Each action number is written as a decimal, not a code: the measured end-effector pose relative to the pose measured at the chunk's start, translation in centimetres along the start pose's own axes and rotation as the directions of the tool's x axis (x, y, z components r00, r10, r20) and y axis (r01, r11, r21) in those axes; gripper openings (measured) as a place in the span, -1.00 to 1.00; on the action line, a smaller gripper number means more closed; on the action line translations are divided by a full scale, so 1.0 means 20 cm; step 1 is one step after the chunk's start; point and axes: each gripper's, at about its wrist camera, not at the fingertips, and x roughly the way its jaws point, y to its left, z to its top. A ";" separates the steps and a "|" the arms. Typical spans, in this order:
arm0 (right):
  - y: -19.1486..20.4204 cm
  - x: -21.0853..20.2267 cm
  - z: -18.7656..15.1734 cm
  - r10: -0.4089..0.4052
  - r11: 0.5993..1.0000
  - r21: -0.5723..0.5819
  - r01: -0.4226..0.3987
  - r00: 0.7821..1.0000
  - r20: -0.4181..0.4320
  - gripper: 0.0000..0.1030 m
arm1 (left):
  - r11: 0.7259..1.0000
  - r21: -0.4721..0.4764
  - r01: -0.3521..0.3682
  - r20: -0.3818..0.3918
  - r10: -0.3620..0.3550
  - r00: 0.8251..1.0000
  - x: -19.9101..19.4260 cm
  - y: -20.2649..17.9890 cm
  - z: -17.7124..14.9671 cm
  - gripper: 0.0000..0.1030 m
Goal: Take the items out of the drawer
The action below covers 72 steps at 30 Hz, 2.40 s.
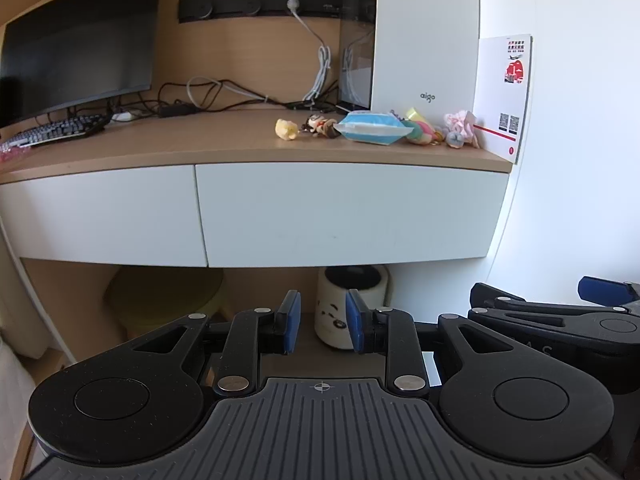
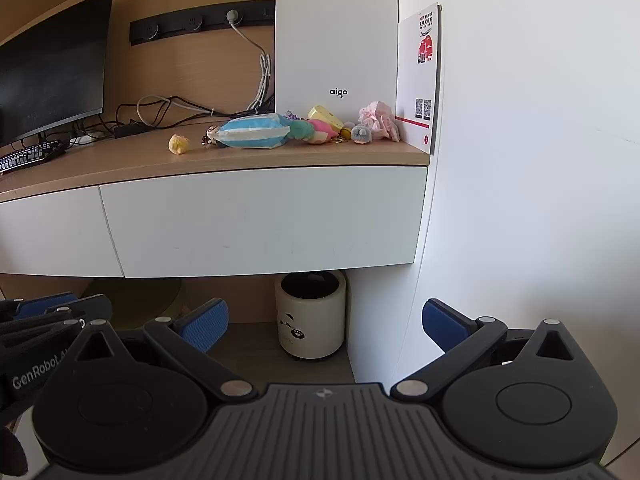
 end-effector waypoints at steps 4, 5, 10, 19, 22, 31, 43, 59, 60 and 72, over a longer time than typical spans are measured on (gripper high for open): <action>0.00 0.01 -0.01 -0.002 1.000 0.002 0.002 1.000 -0.008 1.00 | 1.000 -0.006 0.000 -0.008 0.000 1.000 0.01 0.01 0.00 -0.44; 0.00 0.01 -0.01 -0.003 1.000 0.002 0.003 1.000 -0.011 1.00 | 1.000 -0.004 -0.001 -0.010 0.001 1.000 0.02 0.01 0.00 -0.44; 0.00 0.02 -0.01 -0.007 1.000 0.005 0.007 1.000 -0.015 1.00 | 1.000 -0.002 0.005 -0.014 -0.005 1.000 0.03 0.01 0.00 -0.44; -0.01 0.03 -0.01 -0.014 1.000 0.007 0.014 1.000 -0.023 1.00 | 1.000 -0.006 0.003 -0.005 -0.003 1.000 0.04 0.00 0.01 -0.44; -0.01 0.03 -0.01 -0.014 1.000 0.010 0.014 1.000 -0.022 1.00 | 1.000 -0.005 -0.001 -0.008 0.001 1.000 0.05 0.00 0.01 -0.44; -0.01 0.04 -0.02 -0.015 1.000 0.012 0.015 1.000 -0.025 1.00 | 1.000 -0.007 0.004 -0.013 -0.004 1.000 0.06 0.00 0.00 -0.54; -0.02 0.04 -0.02 -0.016 1.000 0.013 0.017 1.000 -0.025 1.00 | 1.000 -0.003 0.026 -0.003 -0.026 1.000 0.06 -0.03 -0.01 -0.60; -0.05 0.01 -0.02 -0.026 0.999 0.020 0.026 1.000 -0.010 1.00 | 0.999 0.022 0.027 0.011 -0.028 1.000 0.04 -0.07 -0.01 -0.62; -0.05 0.01 -0.02 -0.027 0.999 0.019 0.027 1.000 -0.009 1.00 | 0.999 0.024 0.027 0.008 -0.028 1.000 0.04 -0.07 -0.01 -0.63; -0.06 0.00 -0.02 -0.025 0.999 0.021 0.025 1.000 -0.011 1.00 | 0.999 0.027 0.031 -0.003 -0.031 1.000 0.04 -0.08 -0.02 -0.63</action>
